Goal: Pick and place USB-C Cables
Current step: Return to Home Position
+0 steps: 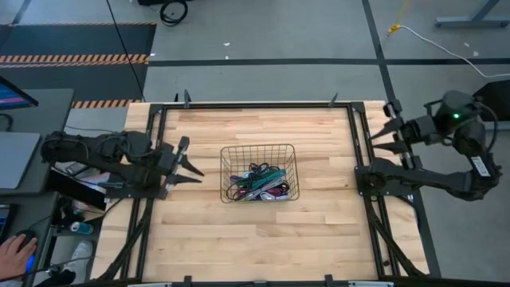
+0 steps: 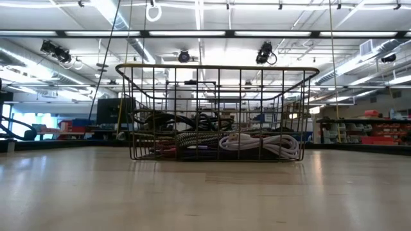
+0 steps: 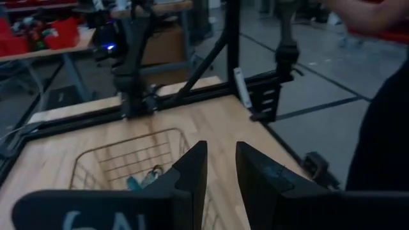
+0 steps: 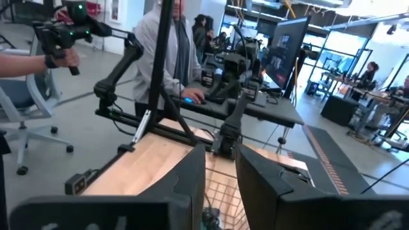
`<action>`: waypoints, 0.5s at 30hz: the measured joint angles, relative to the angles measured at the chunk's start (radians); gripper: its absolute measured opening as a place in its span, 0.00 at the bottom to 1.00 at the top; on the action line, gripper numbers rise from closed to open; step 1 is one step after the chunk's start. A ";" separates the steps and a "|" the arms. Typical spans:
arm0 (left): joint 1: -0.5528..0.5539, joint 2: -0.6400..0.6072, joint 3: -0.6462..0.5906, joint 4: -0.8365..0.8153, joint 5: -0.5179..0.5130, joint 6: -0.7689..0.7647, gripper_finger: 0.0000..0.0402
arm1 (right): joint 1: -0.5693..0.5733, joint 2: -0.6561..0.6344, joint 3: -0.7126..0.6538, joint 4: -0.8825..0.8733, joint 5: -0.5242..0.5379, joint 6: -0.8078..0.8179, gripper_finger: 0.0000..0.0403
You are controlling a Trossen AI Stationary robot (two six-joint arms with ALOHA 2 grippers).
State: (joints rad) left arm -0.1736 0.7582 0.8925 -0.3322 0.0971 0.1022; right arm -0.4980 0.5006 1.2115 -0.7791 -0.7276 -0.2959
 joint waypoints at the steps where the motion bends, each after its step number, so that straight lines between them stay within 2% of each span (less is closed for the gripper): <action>1: -0.013 -0.004 0.000 0.005 0.000 -0.002 0.22 | 0.000 -0.019 -0.010 -0.002 0.000 0.009 0.23; 5: -0.053 -0.025 -0.034 0.061 0.004 -0.006 0.22 | 0.000 -0.081 -0.058 -0.001 0.000 0.043 0.23; 11: -0.073 -0.126 -0.308 0.365 0.008 -0.126 0.22 | 0.000 -0.116 -0.140 0.058 0.002 0.107 0.23; 15: -0.072 -0.183 -0.413 0.434 -0.007 -0.169 0.22 | 0.000 -0.115 -0.193 0.132 0.001 0.122 0.23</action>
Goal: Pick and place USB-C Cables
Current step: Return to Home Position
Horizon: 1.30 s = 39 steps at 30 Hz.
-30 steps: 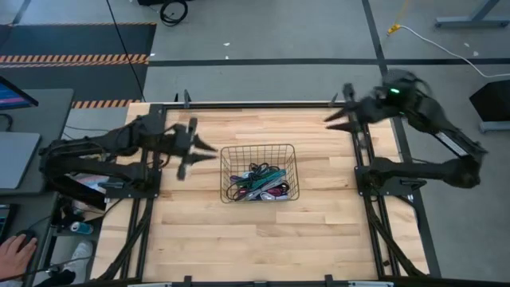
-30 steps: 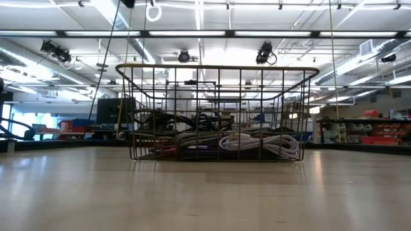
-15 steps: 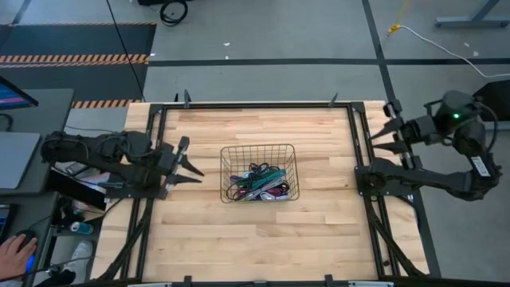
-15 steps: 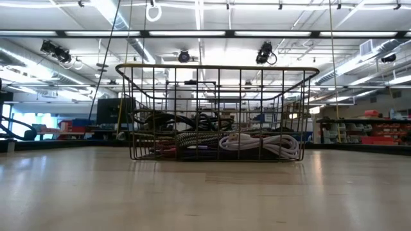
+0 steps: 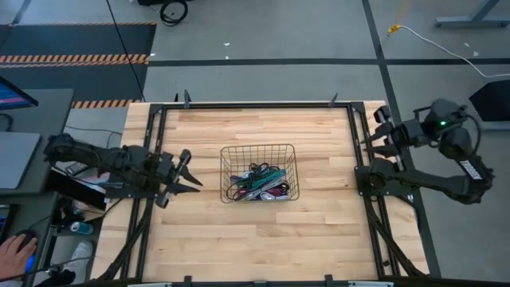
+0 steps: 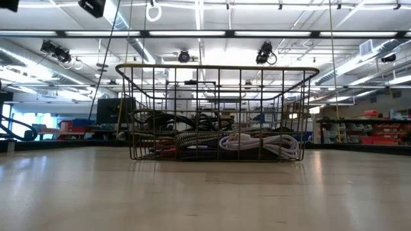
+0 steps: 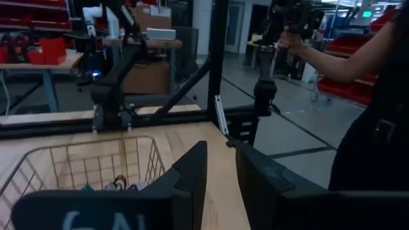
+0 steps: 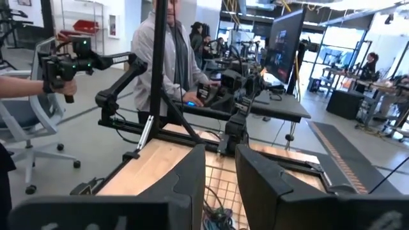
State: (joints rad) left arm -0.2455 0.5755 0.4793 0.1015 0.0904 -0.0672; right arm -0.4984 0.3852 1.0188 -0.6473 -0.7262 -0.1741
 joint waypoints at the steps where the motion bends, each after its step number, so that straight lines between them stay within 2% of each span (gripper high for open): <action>1: 0.000 -0.014 -0.014 0.000 -0.007 -0.001 0.22 | 0.000 0.000 -0.014 0.014 0.000 0.006 0.23; 6: 0.021 -0.102 -0.036 -0.056 -0.016 0.023 0.22 | 0.000 -0.001 -0.063 0.052 0.009 -0.015 0.23; 9: 0.043 -0.154 -0.036 -0.100 -0.018 0.061 0.22 | 0.000 -0.008 -0.057 0.056 0.048 -0.059 0.23; 17: 0.140 -0.241 -0.036 -0.217 -0.024 0.148 0.22 | 0.000 -0.081 -0.050 0.027 0.336 -0.026 0.23; 19: 0.169 -0.252 -0.036 -0.215 -0.026 0.170 0.22 | 0.000 -0.102 -0.050 0.020 0.333 -0.047 0.23; 22: 0.209 -0.272 -0.036 -0.218 -0.017 0.200 0.22 | 0.000 -0.131 -0.050 0.018 0.260 -0.063 0.23; 25: 0.249 -0.291 -0.036 -0.221 0.016 0.216 0.22 | 0.000 -0.157 -0.050 0.009 0.234 -0.046 0.23; 30: 0.308 -0.316 -0.036 -0.278 0.069 0.189 0.22 | 0.000 -0.181 -0.050 -0.041 0.235 -0.027 0.23; 39: 0.344 -0.326 -0.036 -0.370 0.072 0.157 0.22 | 0.000 -0.193 -0.114 -0.089 0.246 -0.008 0.23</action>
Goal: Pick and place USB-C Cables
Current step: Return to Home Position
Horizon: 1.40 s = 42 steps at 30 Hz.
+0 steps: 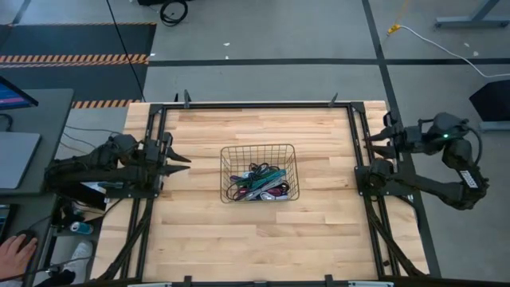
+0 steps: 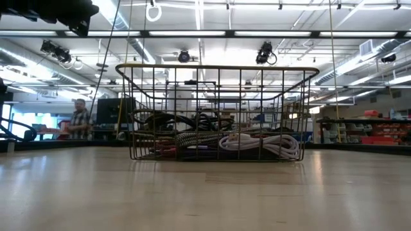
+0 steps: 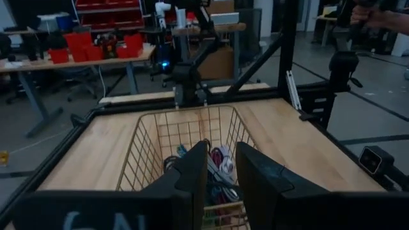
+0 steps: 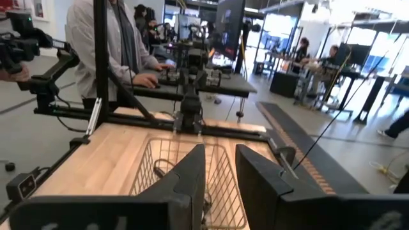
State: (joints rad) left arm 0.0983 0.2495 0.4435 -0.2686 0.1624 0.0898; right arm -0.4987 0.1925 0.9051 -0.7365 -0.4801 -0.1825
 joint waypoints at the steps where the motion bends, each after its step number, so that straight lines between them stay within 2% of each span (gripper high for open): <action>1: 0.001 -0.005 0.000 -0.009 0.000 -0.005 0.22 | 0.000 -0.005 -0.014 0.001 0.000 0.001 0.23; 7: 0.001 -0.073 0.000 -0.029 0.001 -0.002 0.22 | 0.000 -0.069 -0.104 0.091 -0.001 0.005 0.23; 14: 0.001 -0.185 0.000 -0.124 0.001 -0.026 0.22 | 0.000 -0.189 -0.172 0.130 0.015 0.034 0.23; 25: 0.001 -0.245 0.000 -0.210 -0.014 -0.026 0.22 | 0.000 -0.179 -0.169 0.092 0.043 0.067 0.23; 29: 0.000 -0.247 -0.049 -0.155 -0.038 -0.030 0.22 | 0.000 -0.179 -0.169 0.092 0.044 0.054 0.23; 37: 0.000 -0.245 -0.310 0.211 -0.043 -0.126 0.22 | 0.000 -0.179 -0.168 0.092 0.044 0.049 0.23; 42: 0.000 -0.245 -0.355 0.273 -0.044 -0.137 0.22 | 0.000 -0.179 -0.168 0.091 0.044 0.044 0.23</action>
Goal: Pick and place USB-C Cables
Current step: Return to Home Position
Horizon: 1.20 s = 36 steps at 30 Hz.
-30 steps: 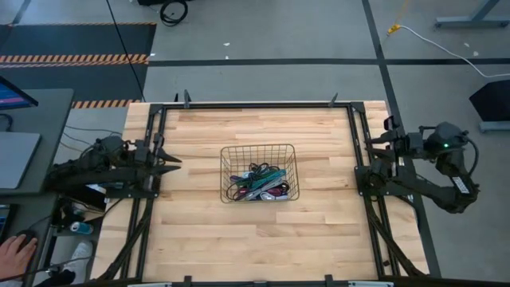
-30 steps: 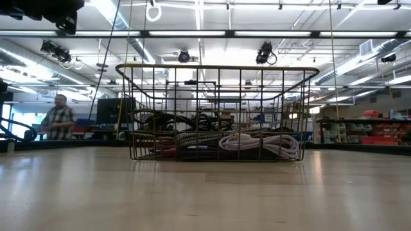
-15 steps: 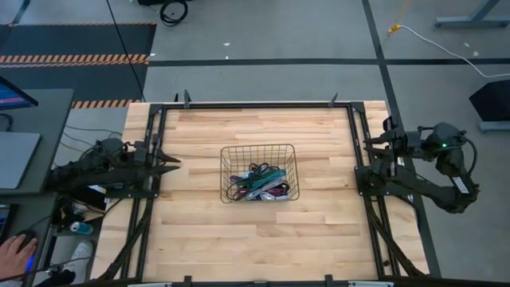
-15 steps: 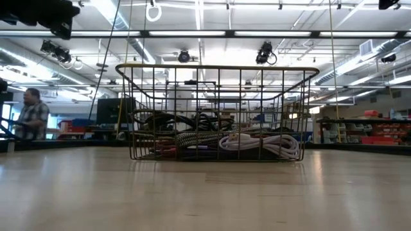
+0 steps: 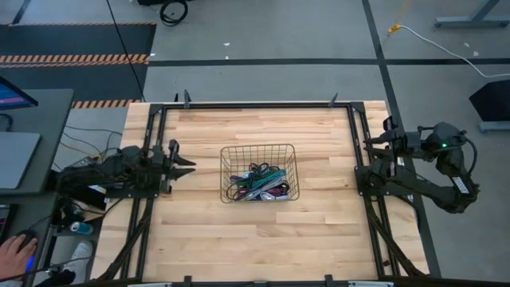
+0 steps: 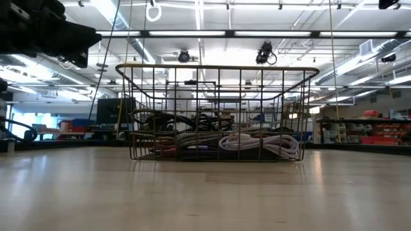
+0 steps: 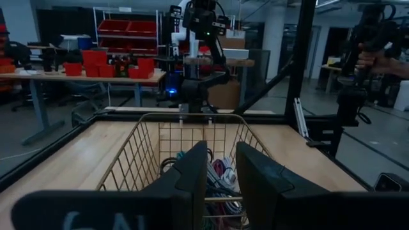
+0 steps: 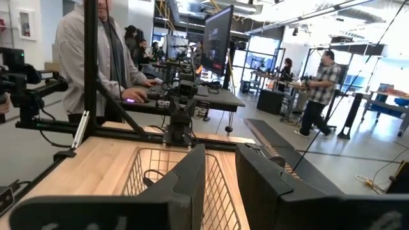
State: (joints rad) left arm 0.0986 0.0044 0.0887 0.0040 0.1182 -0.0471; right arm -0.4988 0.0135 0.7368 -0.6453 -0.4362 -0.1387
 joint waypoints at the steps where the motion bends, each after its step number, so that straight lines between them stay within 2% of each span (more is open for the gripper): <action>1: 0.000 0.000 0.000 0.001 -0.002 0.001 0.22 | 0.000 0.000 0.000 0.000 0.000 -0.004 0.23; 9: 0.001 0.000 0.000 -0.026 -0.086 0.014 0.22 | 0.000 0.000 0.000 -0.007 0.000 -0.028 0.23; 13: 0.000 0.000 0.000 -0.027 -0.092 0.017 0.22 | 0.000 0.000 -0.002 -0.032 -0.004 -0.014 0.23; 26: -0.001 0.000 0.000 0.011 -0.096 0.012 0.22 | 0.000 0.000 -0.216 0.249 -0.058 0.006 0.23; 36: -0.024 0.001 0.000 0.000 -0.099 0.006 0.22 | 0.000 0.000 -0.266 0.257 -0.117 0.048 0.23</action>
State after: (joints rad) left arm 0.0750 0.0055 0.0891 0.0043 0.0188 -0.0406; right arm -0.4988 0.0132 0.4711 -0.3885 -0.5531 -0.0906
